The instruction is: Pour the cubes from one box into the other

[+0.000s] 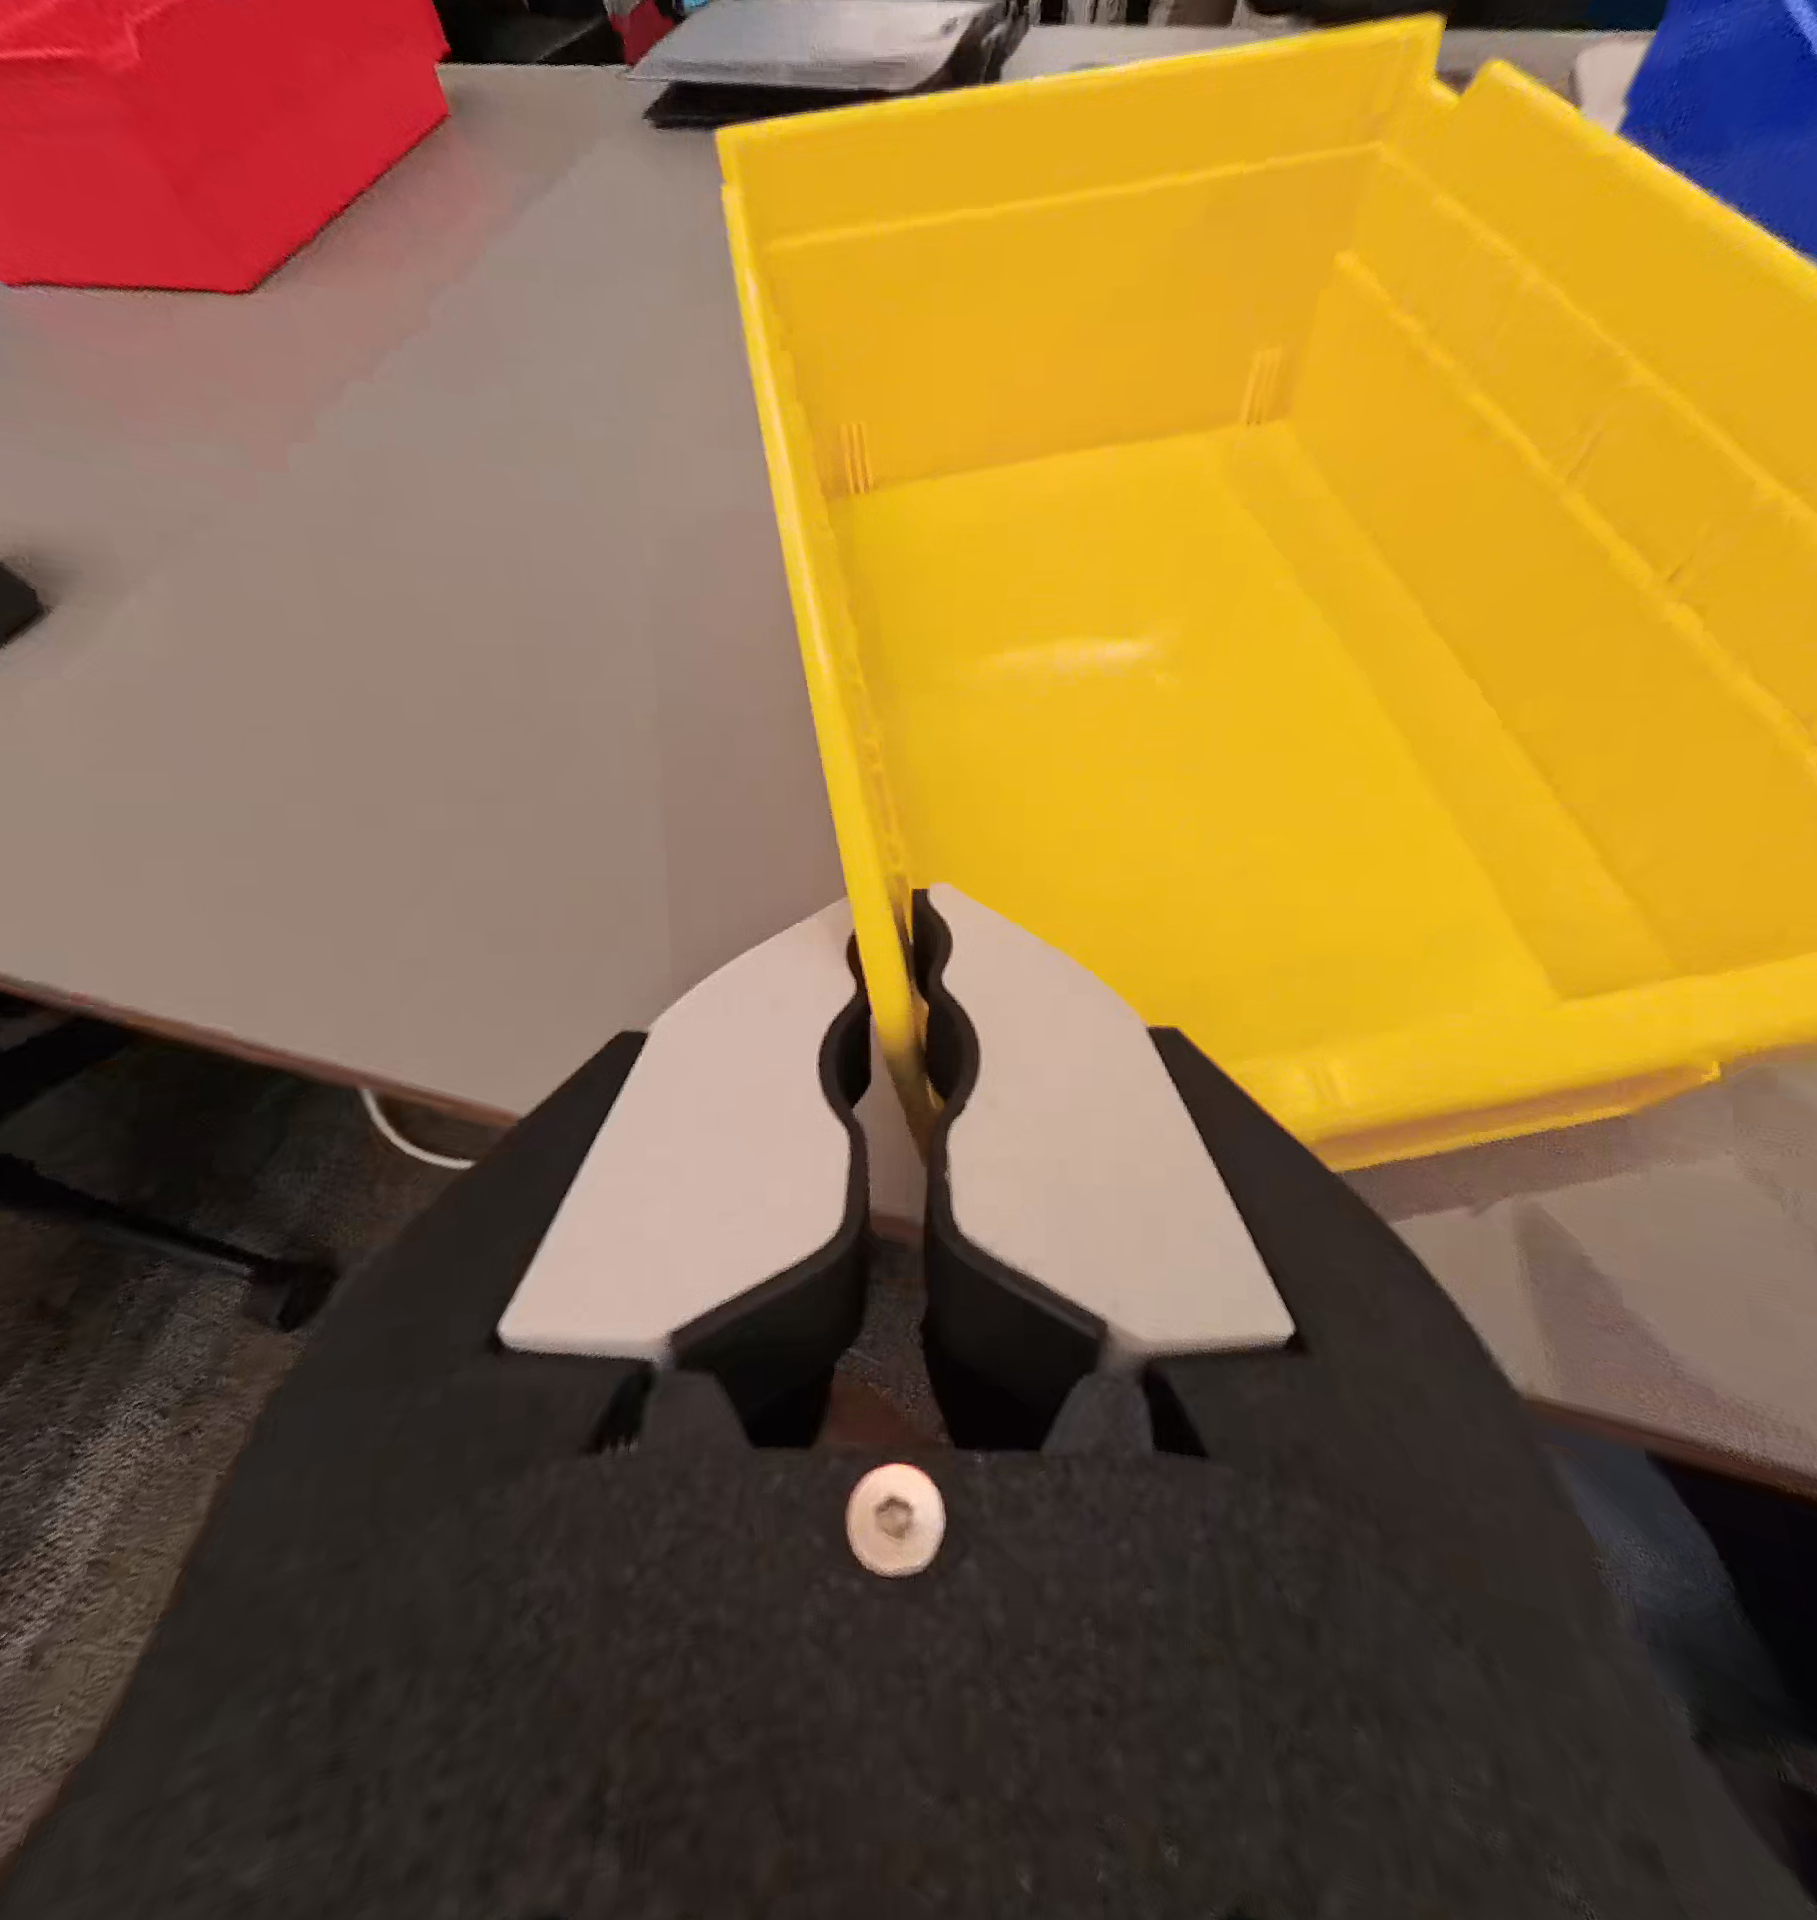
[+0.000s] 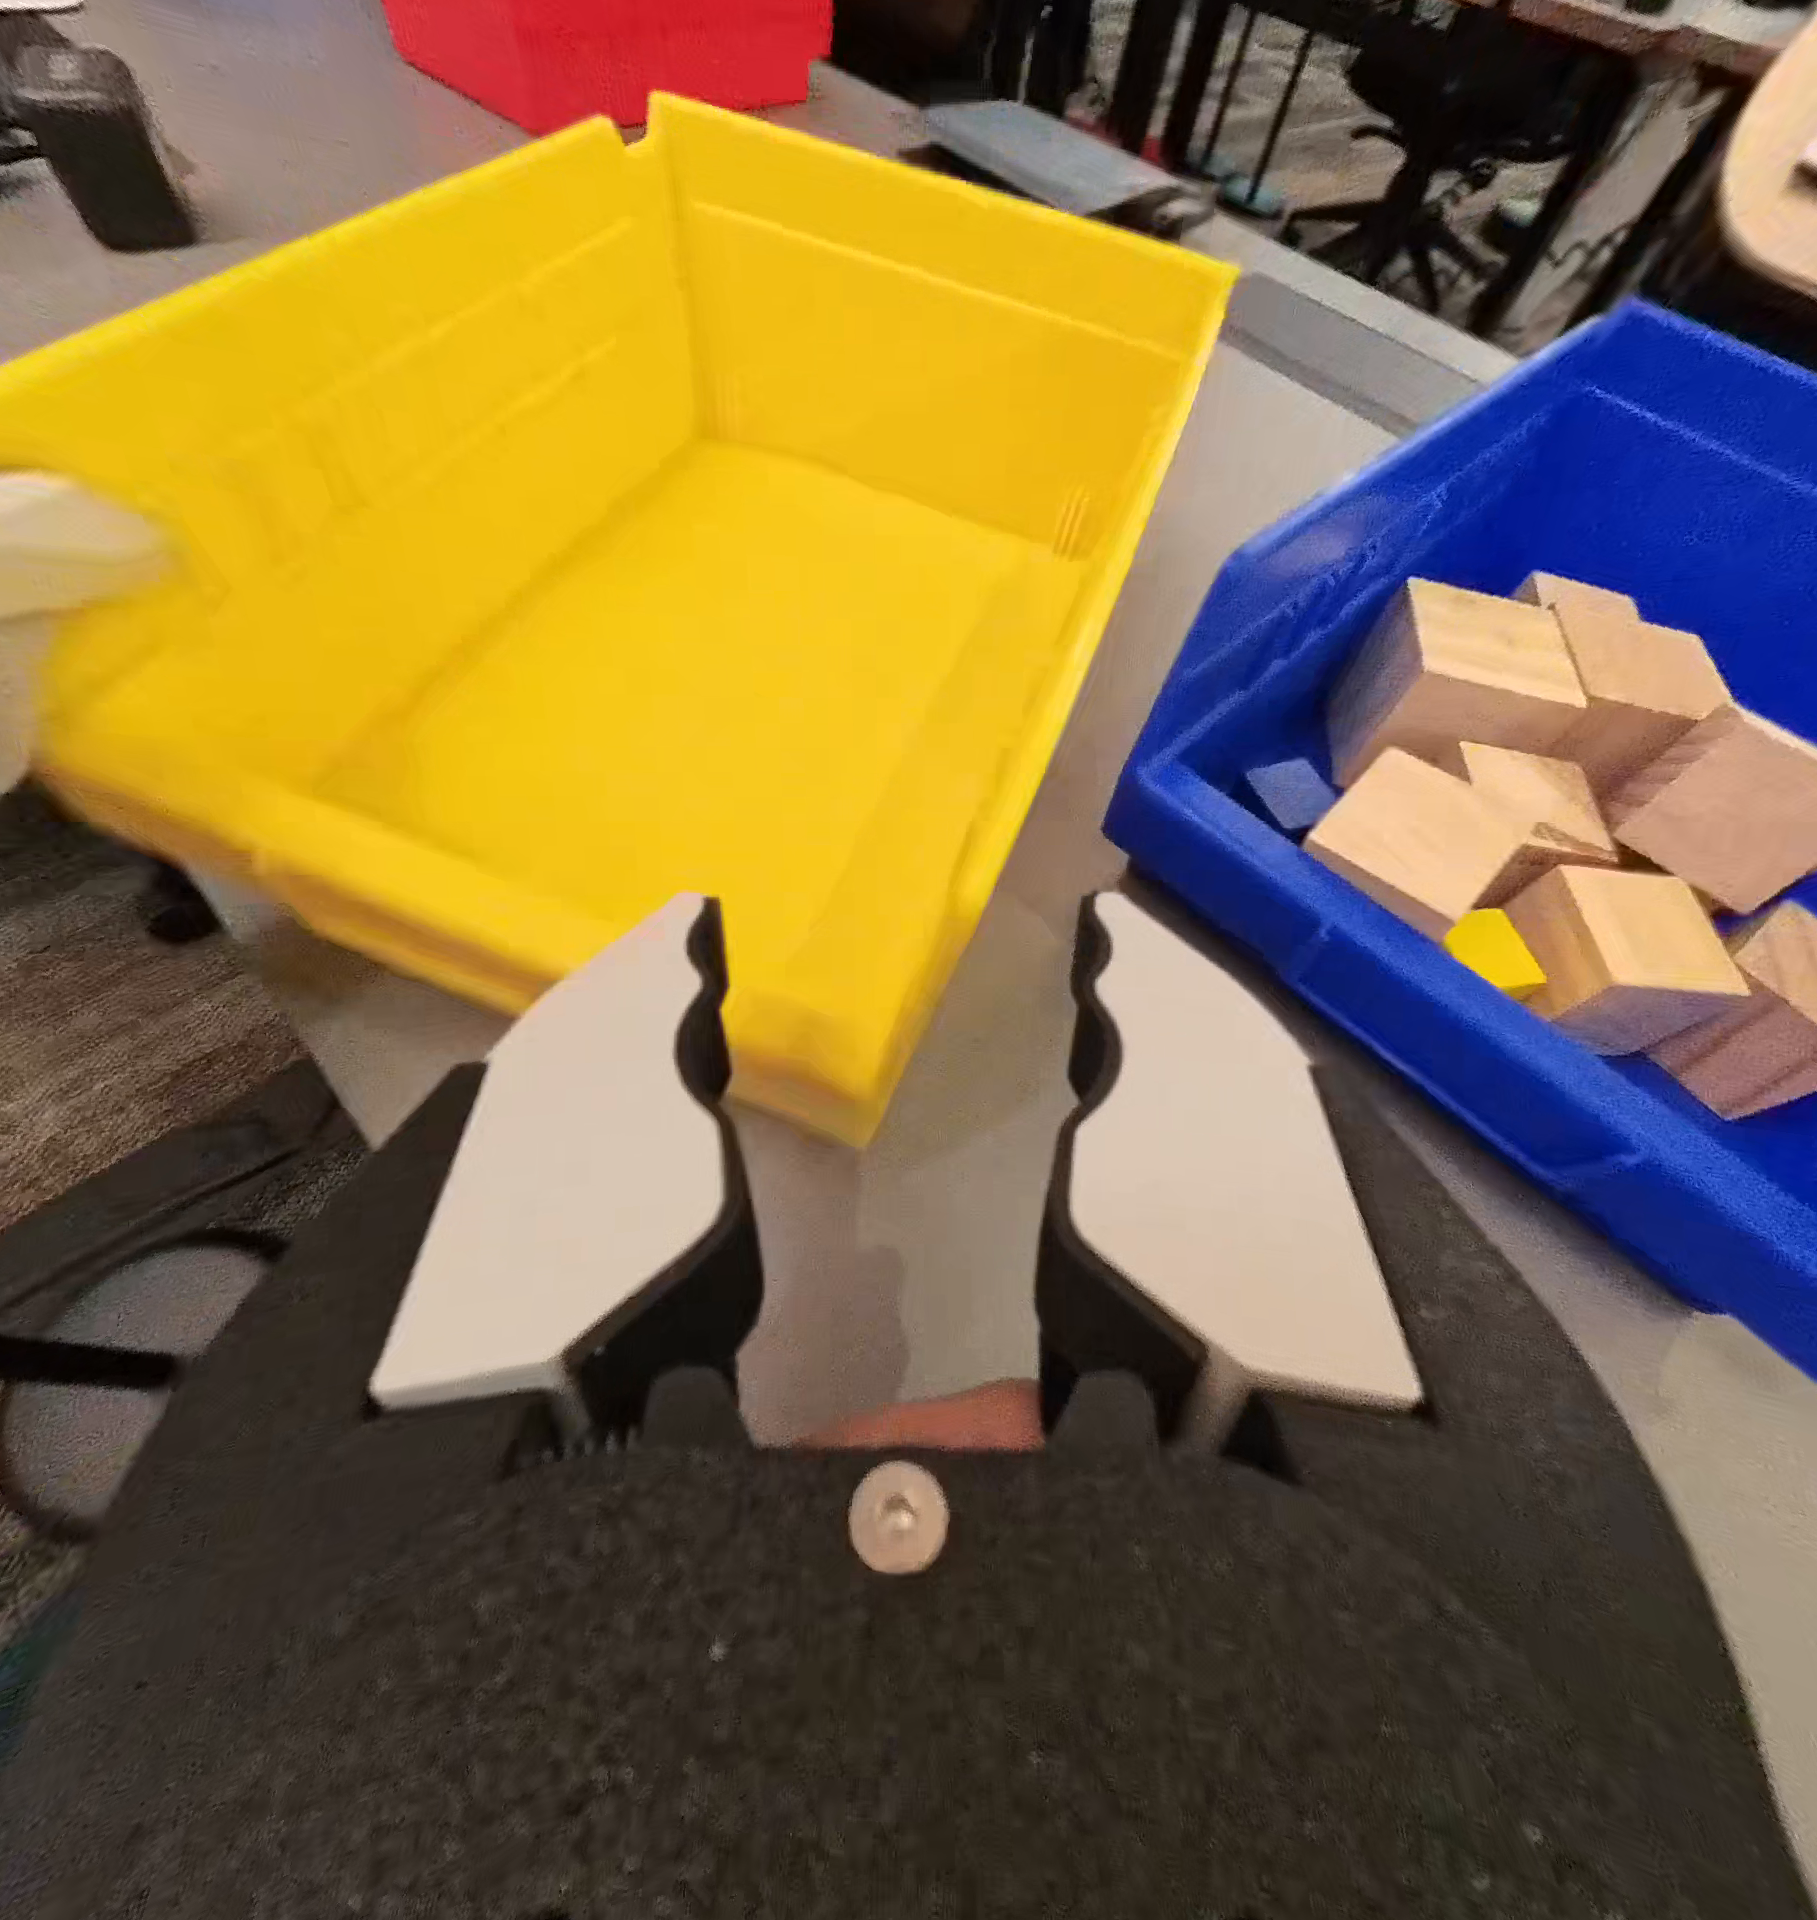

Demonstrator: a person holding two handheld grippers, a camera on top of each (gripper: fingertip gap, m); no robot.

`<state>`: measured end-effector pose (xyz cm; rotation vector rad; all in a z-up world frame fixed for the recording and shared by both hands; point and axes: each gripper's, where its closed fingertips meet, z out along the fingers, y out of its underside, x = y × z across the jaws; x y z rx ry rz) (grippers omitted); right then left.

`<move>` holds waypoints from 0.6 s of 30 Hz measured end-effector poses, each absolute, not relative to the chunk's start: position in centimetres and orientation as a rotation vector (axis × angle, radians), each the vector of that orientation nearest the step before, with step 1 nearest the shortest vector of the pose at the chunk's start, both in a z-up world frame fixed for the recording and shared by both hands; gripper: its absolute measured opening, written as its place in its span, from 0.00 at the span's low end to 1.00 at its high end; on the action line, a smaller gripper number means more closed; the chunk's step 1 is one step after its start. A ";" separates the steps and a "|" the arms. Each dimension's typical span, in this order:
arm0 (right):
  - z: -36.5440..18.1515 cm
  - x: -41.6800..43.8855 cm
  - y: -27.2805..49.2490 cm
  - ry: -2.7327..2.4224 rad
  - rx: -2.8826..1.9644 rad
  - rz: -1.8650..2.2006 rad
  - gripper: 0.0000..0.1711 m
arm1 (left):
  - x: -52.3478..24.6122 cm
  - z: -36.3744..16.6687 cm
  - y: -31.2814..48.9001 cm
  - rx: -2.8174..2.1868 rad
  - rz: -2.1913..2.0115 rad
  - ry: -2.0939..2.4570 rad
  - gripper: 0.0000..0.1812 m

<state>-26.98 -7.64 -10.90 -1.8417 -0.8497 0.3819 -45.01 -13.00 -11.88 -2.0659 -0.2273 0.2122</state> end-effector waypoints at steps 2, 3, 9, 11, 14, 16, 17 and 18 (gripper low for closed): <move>-12.1 -27.5 -6.8 -0.791 -1.968 0.323 0.14 | -44.5 -11.8 -14.6 -2.039 0.180 -0.246 0.02; -12.0 -27.2 -6.5 -0.746 -2.010 0.321 0.04 | -44.5 -11.8 -15.2 -2.030 0.177 -0.260 0.02; -7.9 -24.4 -6.8 -0.630 -1.905 0.337 0.03 | -42.0 -7.1 -15.5 -1.872 0.192 -0.178 0.02; -4.1 -22.1 -6.5 -0.603 -1.793 0.295 0.04 | -40.0 -3.5 -14.4 -1.776 0.211 -0.112 0.02; 2.3 -15.9 -4.7 -0.450 -1.691 0.233 0.03 | -34.7 2.3 -11.4 -1.666 0.175 0.012 0.03; 6.2 -11.7 -4.0 -0.306 -1.656 0.283 0.03 | -30.9 6.0 -9.3 -1.615 0.175 0.076 0.02; 7.6 -9.8 -3.7 -0.268 -1.648 0.282 0.03 | -29.0 7.8 -8.5 -1.590 0.147 0.078 0.02; 8.8 -7.7 -3.4 -0.247 -1.632 0.266 0.03 | -27.0 9.4 -7.8 -1.566 0.104 0.076 0.02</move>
